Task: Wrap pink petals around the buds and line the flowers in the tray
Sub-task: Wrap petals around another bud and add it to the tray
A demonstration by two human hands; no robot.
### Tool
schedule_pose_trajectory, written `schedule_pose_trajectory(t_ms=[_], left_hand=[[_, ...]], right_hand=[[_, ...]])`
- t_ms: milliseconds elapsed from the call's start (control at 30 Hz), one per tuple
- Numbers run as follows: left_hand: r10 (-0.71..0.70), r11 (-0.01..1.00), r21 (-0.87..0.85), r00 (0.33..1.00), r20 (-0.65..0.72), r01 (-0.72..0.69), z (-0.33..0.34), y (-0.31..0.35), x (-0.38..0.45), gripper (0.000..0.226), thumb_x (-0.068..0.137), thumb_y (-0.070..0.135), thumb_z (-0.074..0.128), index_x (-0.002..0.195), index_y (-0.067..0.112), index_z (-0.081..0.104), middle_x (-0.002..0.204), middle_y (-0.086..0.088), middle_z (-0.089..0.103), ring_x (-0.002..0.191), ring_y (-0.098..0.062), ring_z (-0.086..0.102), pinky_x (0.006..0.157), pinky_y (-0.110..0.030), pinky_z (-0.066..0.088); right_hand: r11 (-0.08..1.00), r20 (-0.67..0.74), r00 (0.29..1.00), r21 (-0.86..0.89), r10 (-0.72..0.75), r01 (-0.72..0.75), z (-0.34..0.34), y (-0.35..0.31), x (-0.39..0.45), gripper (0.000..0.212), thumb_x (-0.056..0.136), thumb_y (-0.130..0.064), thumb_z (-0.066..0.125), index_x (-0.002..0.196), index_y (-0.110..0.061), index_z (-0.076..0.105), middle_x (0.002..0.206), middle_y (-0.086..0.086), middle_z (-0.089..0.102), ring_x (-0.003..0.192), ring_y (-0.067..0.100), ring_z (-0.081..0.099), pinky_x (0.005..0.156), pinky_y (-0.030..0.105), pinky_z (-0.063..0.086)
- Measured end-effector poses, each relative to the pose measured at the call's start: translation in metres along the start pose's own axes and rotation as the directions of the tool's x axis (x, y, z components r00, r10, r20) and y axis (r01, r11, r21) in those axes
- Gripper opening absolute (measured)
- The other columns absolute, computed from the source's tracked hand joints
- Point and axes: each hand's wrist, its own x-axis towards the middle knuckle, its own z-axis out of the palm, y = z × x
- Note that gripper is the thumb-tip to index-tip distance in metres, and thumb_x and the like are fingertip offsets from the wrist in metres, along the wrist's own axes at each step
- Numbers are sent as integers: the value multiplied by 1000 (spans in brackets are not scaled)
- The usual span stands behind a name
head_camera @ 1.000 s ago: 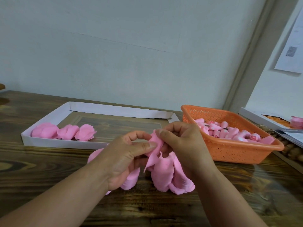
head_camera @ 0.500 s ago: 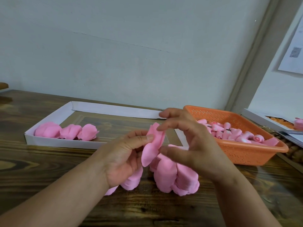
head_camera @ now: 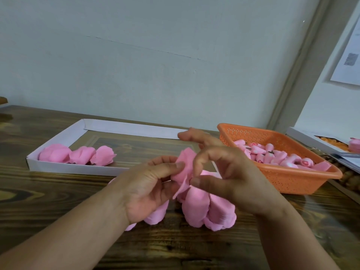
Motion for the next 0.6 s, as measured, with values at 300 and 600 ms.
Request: schedule_pose_trajectory(t_ms=[300,600], left_hand=[[-34,995,91,999,-5,35,5,1,-4,22,65,9,70,86,11,64,59,-4,56,58,-10,44,34,-11,31],[-22,1000,-14,1000,18,22,4,0,-1,35,64,2,67,99,6,67,72,-9,65,51,-11,58,38,-14,46]], right_hand=[[938,78,997,-347,5,23,12,3,1,22,75,-12,61,94,-17,72,150,-10,28,144,3,7,115,22,13],[974,-127,991,-220,31,-59,9,5,5,6,73,-4,77,78,-7,75,132,-7,52,135,6,35,97,-5,10]])
